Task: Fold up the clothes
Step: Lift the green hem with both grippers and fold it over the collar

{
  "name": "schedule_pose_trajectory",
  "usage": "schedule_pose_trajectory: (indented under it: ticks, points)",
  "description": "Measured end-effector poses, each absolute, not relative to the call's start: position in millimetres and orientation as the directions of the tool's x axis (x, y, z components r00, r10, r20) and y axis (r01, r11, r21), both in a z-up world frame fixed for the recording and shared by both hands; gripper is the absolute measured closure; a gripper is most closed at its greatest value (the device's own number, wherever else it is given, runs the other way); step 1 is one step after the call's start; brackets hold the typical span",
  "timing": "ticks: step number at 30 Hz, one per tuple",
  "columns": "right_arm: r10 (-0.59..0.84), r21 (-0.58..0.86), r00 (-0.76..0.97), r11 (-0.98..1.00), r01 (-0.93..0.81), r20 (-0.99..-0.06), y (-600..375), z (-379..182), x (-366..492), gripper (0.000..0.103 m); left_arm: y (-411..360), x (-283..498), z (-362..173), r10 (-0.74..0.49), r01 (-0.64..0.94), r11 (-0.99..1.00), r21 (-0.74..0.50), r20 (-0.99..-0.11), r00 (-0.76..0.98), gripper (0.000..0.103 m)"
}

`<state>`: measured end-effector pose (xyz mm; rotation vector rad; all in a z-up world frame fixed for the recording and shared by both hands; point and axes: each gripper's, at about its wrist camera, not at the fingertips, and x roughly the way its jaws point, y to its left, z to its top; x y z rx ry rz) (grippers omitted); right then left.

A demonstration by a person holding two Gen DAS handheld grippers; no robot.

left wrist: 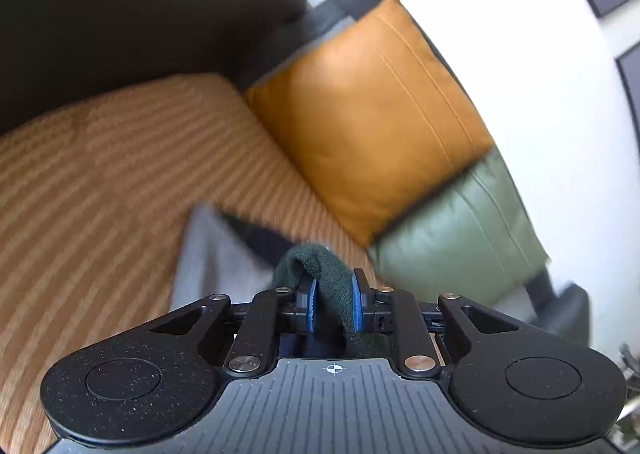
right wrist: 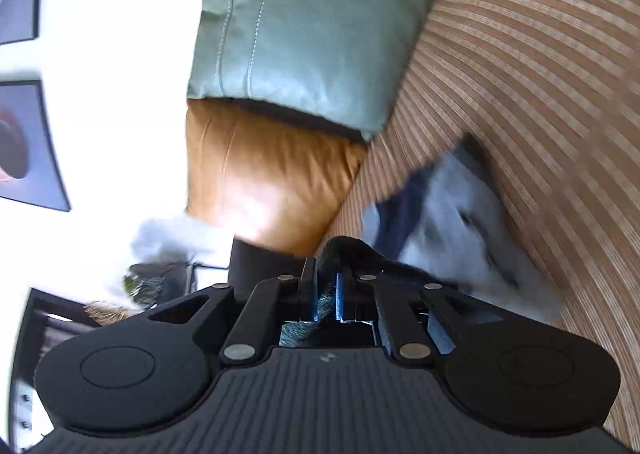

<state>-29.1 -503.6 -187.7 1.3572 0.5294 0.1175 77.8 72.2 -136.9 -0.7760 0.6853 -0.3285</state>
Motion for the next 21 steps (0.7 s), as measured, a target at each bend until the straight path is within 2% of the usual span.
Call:
schedule_pose_trajectory:
  ticks: [5,12,19,21]
  points:
    - [0.343,0.923,0.866,0.255,0.287,-0.364,-499.0,-222.1,51.5,0.094,50.8,157.9,-161.8,-0.44,-0.048,0.712,-0.7,-0.498,0.747,0.09]
    - [0.33,0.927,0.872,0.229,0.297,-0.361,-503.0,-263.6,85.9,0.094,28.1,198.2,-181.7,-0.401,-0.056,0.765,-0.641,-0.543,0.738,0.093]
    - [0.298,0.942,0.902,0.215,0.256,-0.313,-524.1,-241.3,88.9,0.094,23.0,209.4,-165.8,-0.365,-0.031,0.797,-0.604,-0.522,0.771,0.094]
    - [0.281,0.933,0.9,0.238,0.27,-0.333,-523.6,-237.7,102.1,0.094,13.0,220.5,-165.7,-0.343,-0.026,0.823,-0.567,-0.533,0.773,0.094]
